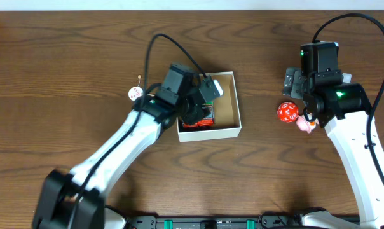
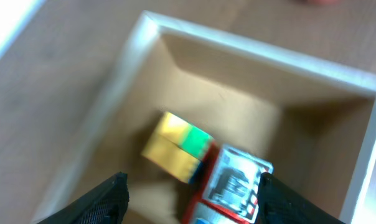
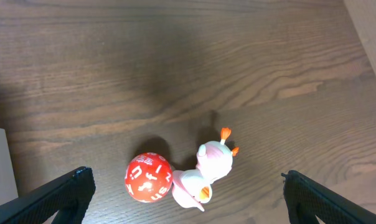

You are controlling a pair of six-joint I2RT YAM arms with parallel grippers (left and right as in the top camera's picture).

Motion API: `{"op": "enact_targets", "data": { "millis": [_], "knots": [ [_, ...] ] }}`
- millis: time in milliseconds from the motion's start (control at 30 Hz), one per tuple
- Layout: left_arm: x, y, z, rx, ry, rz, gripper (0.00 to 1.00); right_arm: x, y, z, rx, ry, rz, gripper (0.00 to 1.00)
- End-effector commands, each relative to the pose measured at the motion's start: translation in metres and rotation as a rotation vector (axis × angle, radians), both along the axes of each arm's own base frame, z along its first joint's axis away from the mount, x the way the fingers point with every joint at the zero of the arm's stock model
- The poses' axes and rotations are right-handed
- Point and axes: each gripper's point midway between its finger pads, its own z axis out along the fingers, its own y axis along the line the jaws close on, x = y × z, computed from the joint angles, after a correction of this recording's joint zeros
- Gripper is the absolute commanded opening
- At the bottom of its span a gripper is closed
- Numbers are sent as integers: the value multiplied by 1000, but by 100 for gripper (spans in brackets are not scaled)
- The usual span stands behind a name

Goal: Pack container
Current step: 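Move the left gripper back and grasp the pig-face stick toy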

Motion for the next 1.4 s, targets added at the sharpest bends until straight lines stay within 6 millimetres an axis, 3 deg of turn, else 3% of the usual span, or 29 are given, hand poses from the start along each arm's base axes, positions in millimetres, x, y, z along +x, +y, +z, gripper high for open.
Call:
{"op": "enact_targets", "data": {
  "millis": [0, 167, 233, 367, 400, 500, 567, 633, 667, 733, 767, 867, 1133, 1367],
  "knots": [
    [19, 24, 51, -80, -79, 219, 66, -1, -3, 9, -6, -24, -11, 99],
    [40, 95, 75, -95, -131, 624, 61, -1, -3, 9, -6, -24, -11, 99],
    [44, 124, 75, -109, -118, 763, 54, -1, -3, 9, -6, -24, -11, 99],
    [48, 169, 65, -173, -43, 976, 54, -1, -3, 9, -6, -24, -11, 99],
    [50, 179, 63, -186, -36, 1019, 55, -1, -3, 9, -6, -24, -11, 99],
    [56, 203, 61, -188, -39, 1082, 76, -1, -3, 9, -5, -24, -11, 99],
    [59, 216, 57, -182, -36, 1115, 77, -1, -3, 9, -6, -24, -11, 99],
    [61, 225, 50, -172, -25, 1139, 81, -1, -3, 9, -6, -24, -11, 99],
    [63, 229, 43, -161, -13, 1151, 90, -1, -3, 9, -6, -24, -11, 99],
    [66, 230, 32, -141, 11, 1158, 93, -1, -3, 9, -6, -24, -11, 99],
    [67, 230, 24, -128, 28, 1160, 91, -1, -3, 9, -6, -24, -11, 99],
    [70, 230, -1, -103, 86, 1183, 72, -1, -3, 9, -6, -24, -11, 99],
    [76, 231, -66, -282, 281, 1511, 72, -1, -3, 9, -6, -24, -11, 99],
    [81, 231, -84, -370, 325, 1628, 73, -1, -3, 9, -5, -24, -11, 99]
  ]
}}
